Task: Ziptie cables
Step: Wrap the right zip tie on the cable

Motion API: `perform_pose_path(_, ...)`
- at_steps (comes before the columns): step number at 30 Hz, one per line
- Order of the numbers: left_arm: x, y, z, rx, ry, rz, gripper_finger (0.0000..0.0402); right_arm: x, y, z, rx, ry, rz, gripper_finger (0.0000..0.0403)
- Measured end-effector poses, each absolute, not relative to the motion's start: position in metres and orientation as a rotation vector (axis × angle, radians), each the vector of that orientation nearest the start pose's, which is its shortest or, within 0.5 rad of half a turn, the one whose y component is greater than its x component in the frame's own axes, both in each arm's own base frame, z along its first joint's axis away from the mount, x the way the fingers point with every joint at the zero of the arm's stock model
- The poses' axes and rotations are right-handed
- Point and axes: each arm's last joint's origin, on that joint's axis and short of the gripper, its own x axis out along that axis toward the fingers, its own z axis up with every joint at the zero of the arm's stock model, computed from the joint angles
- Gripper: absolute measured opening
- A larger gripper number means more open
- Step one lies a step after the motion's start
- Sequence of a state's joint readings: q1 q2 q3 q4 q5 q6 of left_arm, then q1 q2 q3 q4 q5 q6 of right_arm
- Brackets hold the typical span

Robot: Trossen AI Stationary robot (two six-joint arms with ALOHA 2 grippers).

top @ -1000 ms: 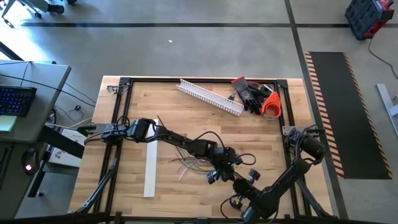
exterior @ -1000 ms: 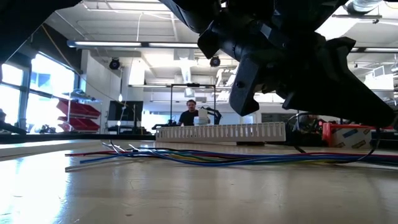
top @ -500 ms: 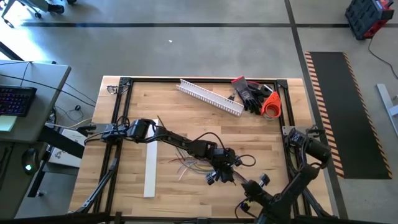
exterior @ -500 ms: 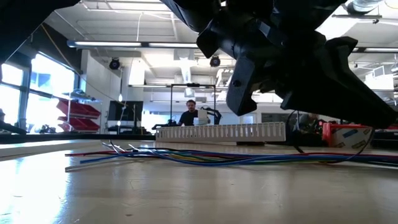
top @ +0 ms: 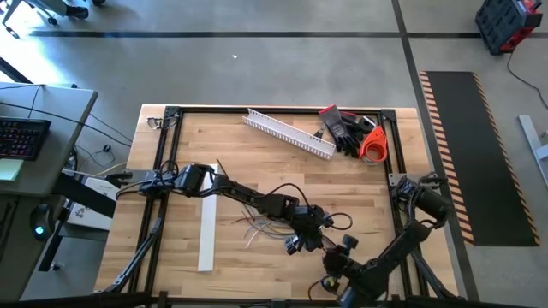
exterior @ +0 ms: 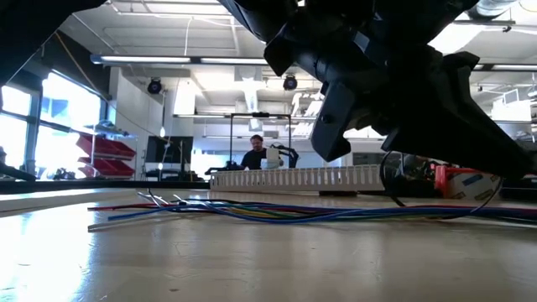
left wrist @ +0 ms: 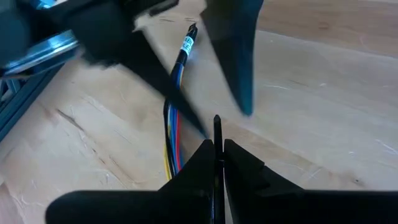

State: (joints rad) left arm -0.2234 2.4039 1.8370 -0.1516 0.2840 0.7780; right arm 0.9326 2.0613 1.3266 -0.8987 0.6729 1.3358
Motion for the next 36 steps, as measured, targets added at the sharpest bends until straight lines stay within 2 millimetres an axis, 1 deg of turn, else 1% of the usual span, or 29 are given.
perform_pose_path(3, 0.511, -0.126, 0.137, 0.706, 0.499, -0.742, 0.0001, 0.237, 0.271, 0.126, 0.023, 0.96, -0.545, 0.0126)
perform_pose_path(6, 0.511, -0.126, 0.137, 0.698, 0.503, -0.739, 0.0001, 0.24, 0.267, 0.126, 0.025, 0.957, -0.566, 0.0106)
perform_pose_path(10, 0.511, -0.126, 0.137, 0.692, 0.505, -0.738, 0.0001, 0.24, 0.268, 0.126, 0.027, 0.947, -0.563, 0.0068)
perform_pose_path(15, 0.511, -0.126, 0.137, 0.687, 0.507, -0.737, 0.0001, 0.241, 0.268, 0.126, 0.036, 0.939, -0.562, 0.0011)
perform_pose_path(19, 0.511, -0.126, 0.137, 0.666, 0.511, -0.728, 0.0004, 0.241, 0.269, 0.126, 0.07, 0.928, -0.574, 0.0003)
perform_pose_path(22, 0.512, -0.126, 0.137, 0.651, 0.51, -0.722, 0.0024, 0.24, 0.27, 0.126, 0.096, 0.917, -0.586, 0.0001)
perform_pose_path(29, 0.511, -0.126, 0.137, 0.696, 0.496, -0.738, 0.0111, 0.223, 0.281, 0.127, 0.191, 0.857, -0.62, 0.0)
perform_pose_path(31, 0.512, -0.127, 0.137, 0.721, 0.482, -0.74, 0.0129, 0.219, 0.285, 0.127, 0.213, 0.829, -0.621, 0.0)
perform_pose_path(33, 0.512, -0.128, 0.138, 0.743, 0.465, -0.739, 0.0138, 0.216, 0.287, 0.128, 0.23, 0.809, -0.624, 0.0)
perform_pose_path(36, 0.514, -0.13, 0.141, 0.749, 0.427, -0.739, 0.0135, 0.215, 0.288, 0.128, 0.243, 0.802, -0.626, 0.0)
